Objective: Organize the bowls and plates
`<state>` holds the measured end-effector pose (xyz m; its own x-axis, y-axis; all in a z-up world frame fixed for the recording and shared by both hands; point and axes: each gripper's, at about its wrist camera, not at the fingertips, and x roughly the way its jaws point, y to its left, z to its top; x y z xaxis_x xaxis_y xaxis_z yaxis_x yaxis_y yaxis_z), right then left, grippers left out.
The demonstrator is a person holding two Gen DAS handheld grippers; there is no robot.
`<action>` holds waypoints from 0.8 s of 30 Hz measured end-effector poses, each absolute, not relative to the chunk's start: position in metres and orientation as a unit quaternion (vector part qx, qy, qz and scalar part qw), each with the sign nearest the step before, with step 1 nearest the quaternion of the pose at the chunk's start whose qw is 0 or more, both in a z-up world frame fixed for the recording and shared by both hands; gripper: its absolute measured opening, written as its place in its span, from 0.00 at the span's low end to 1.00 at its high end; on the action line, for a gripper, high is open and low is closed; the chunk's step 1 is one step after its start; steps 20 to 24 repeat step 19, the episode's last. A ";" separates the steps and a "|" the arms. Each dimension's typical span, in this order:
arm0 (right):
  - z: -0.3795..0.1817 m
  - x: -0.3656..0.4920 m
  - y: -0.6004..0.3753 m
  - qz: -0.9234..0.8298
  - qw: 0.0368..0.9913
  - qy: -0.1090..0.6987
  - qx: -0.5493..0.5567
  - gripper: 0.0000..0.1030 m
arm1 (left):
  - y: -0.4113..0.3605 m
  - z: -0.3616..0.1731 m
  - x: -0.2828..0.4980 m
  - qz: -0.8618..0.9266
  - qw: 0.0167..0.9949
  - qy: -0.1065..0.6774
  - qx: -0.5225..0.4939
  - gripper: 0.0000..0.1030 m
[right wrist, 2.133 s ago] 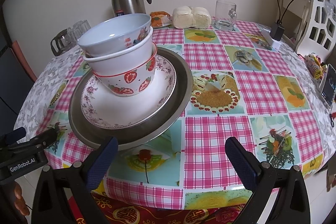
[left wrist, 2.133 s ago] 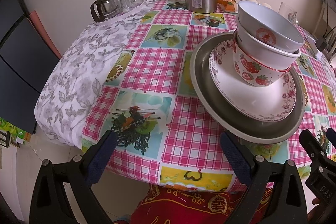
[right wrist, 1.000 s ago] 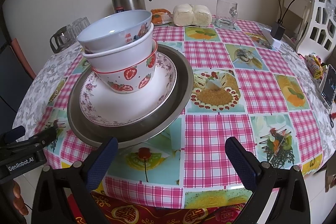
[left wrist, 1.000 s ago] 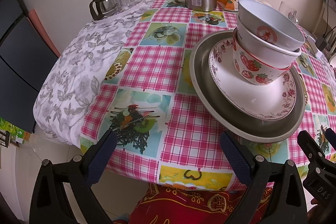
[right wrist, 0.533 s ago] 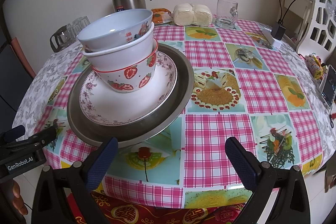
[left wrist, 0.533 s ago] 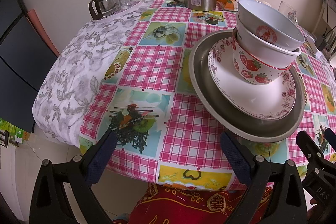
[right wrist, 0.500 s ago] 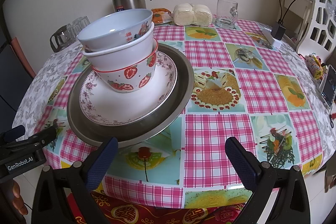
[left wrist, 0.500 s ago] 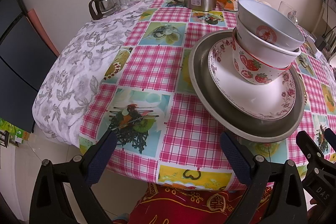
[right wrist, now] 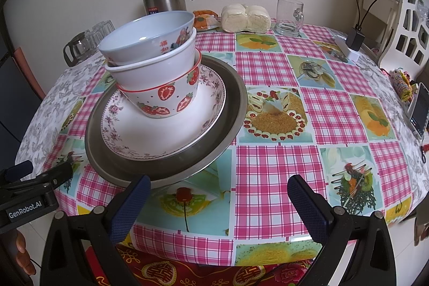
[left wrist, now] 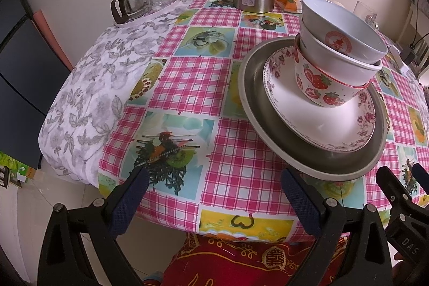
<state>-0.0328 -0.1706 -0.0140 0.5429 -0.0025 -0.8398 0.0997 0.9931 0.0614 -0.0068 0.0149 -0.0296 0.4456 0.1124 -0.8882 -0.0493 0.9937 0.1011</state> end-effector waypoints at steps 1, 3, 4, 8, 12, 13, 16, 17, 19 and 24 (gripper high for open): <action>-0.014 -0.032 -0.170 -0.029 0.877 0.477 0.051 1.00 | 0.014 -0.030 -0.007 0.047 0.850 0.524 0.030 0.96; -0.013 -0.033 -0.171 -0.029 0.877 0.477 0.051 1.00 | 0.014 -0.030 -0.006 0.048 0.850 0.525 0.030 0.96; -0.013 -0.032 -0.170 -0.029 0.877 0.477 0.051 1.00 | 0.014 -0.030 -0.007 0.048 0.849 0.525 0.030 0.96; -0.015 -0.033 -0.172 -0.030 0.877 0.478 0.052 1.00 | 0.013 -0.030 -0.007 0.049 0.849 0.525 0.032 0.96; -0.015 -0.034 -0.173 -0.031 0.876 0.478 0.052 1.00 | 0.015 -0.029 -0.006 0.048 0.850 0.523 0.030 0.96; -0.015 -0.033 -0.173 -0.031 0.876 0.478 0.052 1.00 | 0.015 -0.028 -0.006 0.048 0.852 0.521 0.029 0.96; -0.015 -0.033 -0.172 -0.031 0.876 0.478 0.052 1.00 | 0.015 -0.024 -0.008 0.046 0.858 0.512 0.027 0.96; -0.015 -0.033 -0.172 -0.031 0.876 0.478 0.052 1.00 | 0.015 -0.024 -0.009 0.045 0.858 0.512 0.027 0.96; -0.015 -0.033 -0.172 -0.031 0.876 0.478 0.052 1.00 | 0.015 -0.025 -0.007 0.042 0.856 0.515 0.027 0.96; -0.015 -0.033 -0.172 -0.031 0.876 0.478 0.052 1.00 | 0.015 -0.025 -0.007 0.042 0.856 0.515 0.027 0.96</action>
